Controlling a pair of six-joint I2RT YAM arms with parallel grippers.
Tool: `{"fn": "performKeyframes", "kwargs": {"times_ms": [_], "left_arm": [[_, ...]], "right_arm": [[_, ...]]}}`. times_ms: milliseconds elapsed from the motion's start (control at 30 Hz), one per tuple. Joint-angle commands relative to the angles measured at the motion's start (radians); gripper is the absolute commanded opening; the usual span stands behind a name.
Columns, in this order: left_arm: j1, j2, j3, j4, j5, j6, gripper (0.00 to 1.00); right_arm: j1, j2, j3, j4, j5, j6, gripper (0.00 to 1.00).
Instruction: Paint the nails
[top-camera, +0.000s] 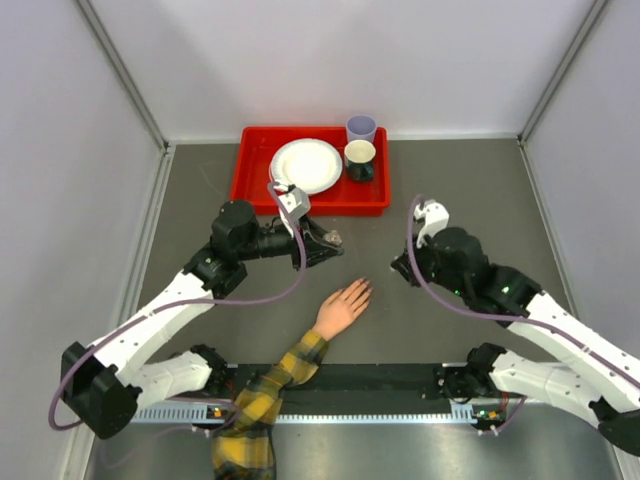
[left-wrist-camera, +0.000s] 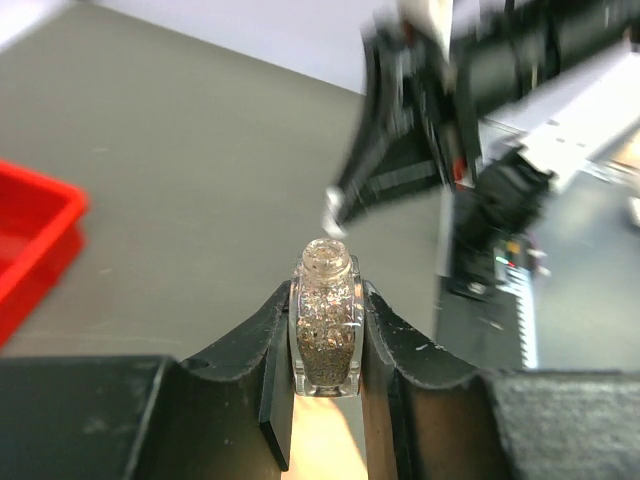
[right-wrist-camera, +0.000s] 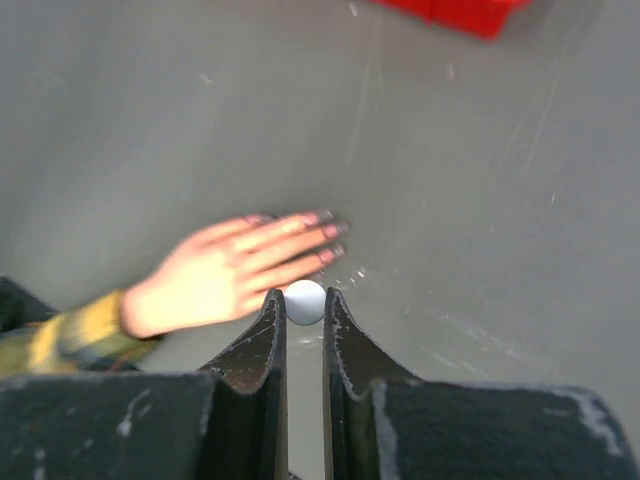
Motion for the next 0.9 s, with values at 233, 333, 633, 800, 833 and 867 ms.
{"fn": "performKeyframes", "kwargs": {"times_ms": [233, 333, 633, 800, 833, 867], "left_arm": [[0.0, 0.101, 0.049, 0.175, 0.356, -0.082, 0.0], [0.002, 0.089, 0.032, 0.175, 0.358, -0.088, 0.0], [-0.003, 0.047, 0.023, 0.095, 0.339, -0.018, 0.0], [-0.005, 0.042, 0.02, 0.084, 0.335, -0.01, 0.0], [-0.006, 0.044, 0.02, 0.081, 0.333, -0.01, 0.0], [-0.006, 0.043, 0.021, 0.081, 0.332, -0.009, 0.0]], "right_arm": [[-0.01, 0.121, 0.501, -0.079, -0.287, -0.088, 0.0], [-0.012, 0.164, 0.593, -0.07, -0.375, -0.072, 0.0], [0.031, 0.255, 0.699, -0.108, -0.392, -0.088, 0.0], [0.07, 0.301, 0.745, -0.144, -0.39, -0.108, 0.0], [0.08, 0.304, 0.745, -0.145, -0.382, -0.108, 0.0], [0.08, 0.304, 0.745, -0.144, -0.381, -0.108, 0.0]]}}
